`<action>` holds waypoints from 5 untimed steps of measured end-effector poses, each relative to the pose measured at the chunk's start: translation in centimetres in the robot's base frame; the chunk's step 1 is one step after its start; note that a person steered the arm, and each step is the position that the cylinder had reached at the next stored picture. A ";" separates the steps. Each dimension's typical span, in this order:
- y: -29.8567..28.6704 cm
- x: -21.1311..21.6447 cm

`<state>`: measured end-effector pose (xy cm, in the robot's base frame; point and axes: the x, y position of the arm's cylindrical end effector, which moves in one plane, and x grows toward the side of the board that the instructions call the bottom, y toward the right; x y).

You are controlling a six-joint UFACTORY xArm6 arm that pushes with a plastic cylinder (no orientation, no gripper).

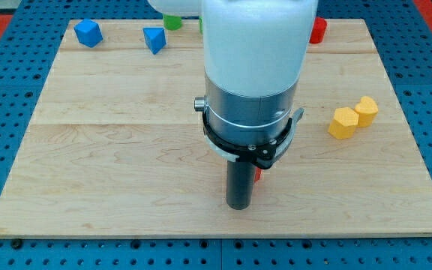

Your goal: Push the red star slightly to the bottom side

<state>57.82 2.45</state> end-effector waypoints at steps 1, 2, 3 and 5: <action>-0.2 0.6; -1.2 2.5; -5.2 1.0; -7.9 -3.3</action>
<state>54.55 -5.45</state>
